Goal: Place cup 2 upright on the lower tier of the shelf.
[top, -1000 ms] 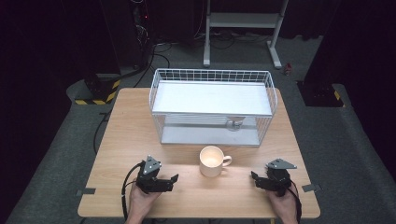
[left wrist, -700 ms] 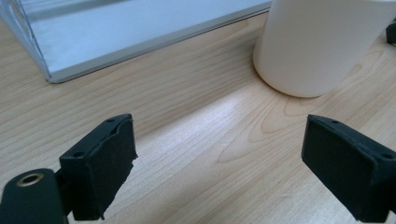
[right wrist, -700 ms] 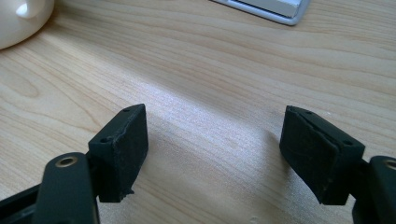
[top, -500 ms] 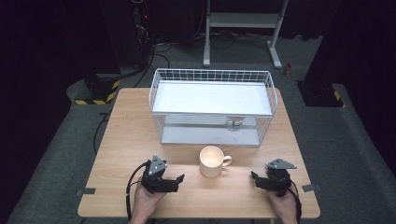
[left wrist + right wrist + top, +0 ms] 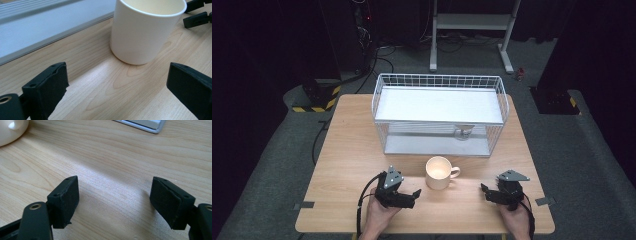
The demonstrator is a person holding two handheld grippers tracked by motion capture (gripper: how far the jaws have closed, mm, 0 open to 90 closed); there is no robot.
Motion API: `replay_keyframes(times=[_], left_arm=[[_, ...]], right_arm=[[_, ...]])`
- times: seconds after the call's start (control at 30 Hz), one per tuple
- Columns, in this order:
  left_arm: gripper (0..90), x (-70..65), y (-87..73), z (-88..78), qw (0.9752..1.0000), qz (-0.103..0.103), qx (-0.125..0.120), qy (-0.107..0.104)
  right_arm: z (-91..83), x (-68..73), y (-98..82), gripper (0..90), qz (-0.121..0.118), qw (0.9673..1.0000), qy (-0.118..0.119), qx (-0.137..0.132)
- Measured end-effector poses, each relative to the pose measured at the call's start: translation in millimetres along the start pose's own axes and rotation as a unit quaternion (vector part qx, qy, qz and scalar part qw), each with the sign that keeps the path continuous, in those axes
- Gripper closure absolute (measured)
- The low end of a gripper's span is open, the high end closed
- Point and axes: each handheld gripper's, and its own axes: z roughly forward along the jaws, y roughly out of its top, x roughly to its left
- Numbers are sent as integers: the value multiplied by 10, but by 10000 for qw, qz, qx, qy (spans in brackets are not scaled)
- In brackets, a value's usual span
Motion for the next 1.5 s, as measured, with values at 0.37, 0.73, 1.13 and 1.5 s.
replay_keyframes(times=[0.37, 0.73, 1.13, 1.5], left_arm=[[26, -97, 94, 157, 9998, 143, 36, -104], [22, -137, 198, 305, 9997, 134, 64, -214], [27, -175, 261, 428, 9994, 186, 138, -247], [26, -235, 390, 574, 9989, 343, 185, -245]], right_arm=[[0, 0, 0, 237, 1, 10000, 0, 0], [0, 1, 0, 234, 2, 10000, -15, 1], [0, 1, 0, 234, 2, 10000, -16, 2], [0, -1, 0, 232, 13, 10000, -30, 3]])
